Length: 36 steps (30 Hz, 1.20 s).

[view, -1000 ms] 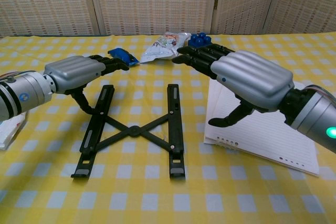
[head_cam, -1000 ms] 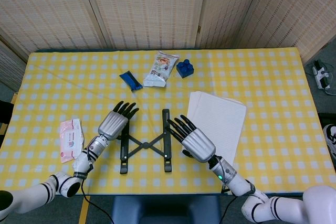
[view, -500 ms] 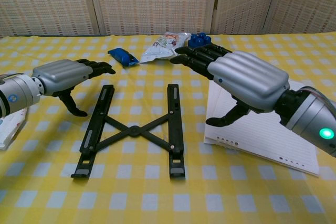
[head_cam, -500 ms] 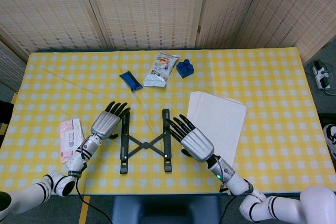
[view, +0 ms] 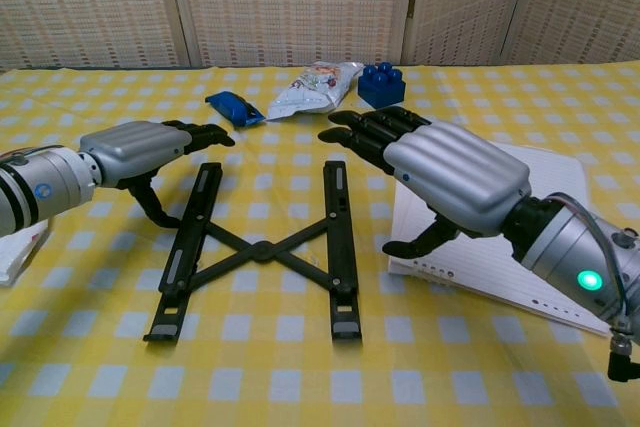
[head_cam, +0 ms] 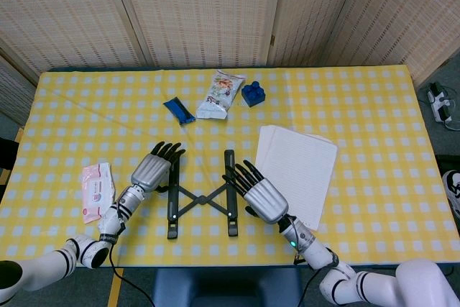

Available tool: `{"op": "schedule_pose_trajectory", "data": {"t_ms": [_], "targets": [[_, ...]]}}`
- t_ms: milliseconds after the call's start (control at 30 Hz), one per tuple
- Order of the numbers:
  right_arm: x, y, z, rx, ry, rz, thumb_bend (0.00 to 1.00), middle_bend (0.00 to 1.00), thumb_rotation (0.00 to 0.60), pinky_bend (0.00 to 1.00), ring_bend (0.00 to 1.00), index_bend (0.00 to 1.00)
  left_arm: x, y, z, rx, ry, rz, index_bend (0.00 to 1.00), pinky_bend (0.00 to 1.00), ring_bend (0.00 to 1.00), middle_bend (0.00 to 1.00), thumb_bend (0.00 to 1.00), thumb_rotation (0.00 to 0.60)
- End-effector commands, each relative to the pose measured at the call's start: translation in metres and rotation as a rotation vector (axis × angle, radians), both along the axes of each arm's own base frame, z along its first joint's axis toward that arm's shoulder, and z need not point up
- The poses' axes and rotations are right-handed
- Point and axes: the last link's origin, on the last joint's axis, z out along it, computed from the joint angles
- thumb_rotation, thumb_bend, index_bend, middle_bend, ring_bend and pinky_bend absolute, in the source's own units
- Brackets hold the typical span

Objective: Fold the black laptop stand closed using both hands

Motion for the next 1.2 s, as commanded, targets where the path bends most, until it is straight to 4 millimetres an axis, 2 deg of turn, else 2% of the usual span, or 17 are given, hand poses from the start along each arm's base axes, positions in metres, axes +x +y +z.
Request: {"op": "schedule_pose_trajectory", "data": {"t_ms": [33,233,667,1200], "targets": [[-0.001,-0.002,-0.010,0.010,-0.002,-0.019,0.20,0.00,0.600,0.00,0.00,0.00,0.000,0.000,0.000,-0.002,-0.003,0.000,0.00,0.00,0.00,0.00,0.19,0.600],[0.001,-0.008,-0.025,0.013,0.004,-0.030,0.20,0.00,0.600,0.00,0.00,0.00,0.001,0.000,0.000,-0.004,-0.007,0.002,0.00,0.00,0.00,0.00,0.19,0.600],[0.004,-0.010,-0.043,0.018,0.023,-0.015,0.20,0.00,0.600,0.00,0.00,0.00,-0.002,0.000,0.001,-0.010,-0.022,0.020,0.00,0.00,0.00,0.00,0.19,0.600],[0.008,-0.005,-0.053,0.017,0.001,0.026,0.20,0.00,0.600,0.00,0.00,0.00,0.001,-0.005,-0.001,-0.054,-0.065,0.056,0.00,0.00,0.00,0.00,0.19,0.600]]}}
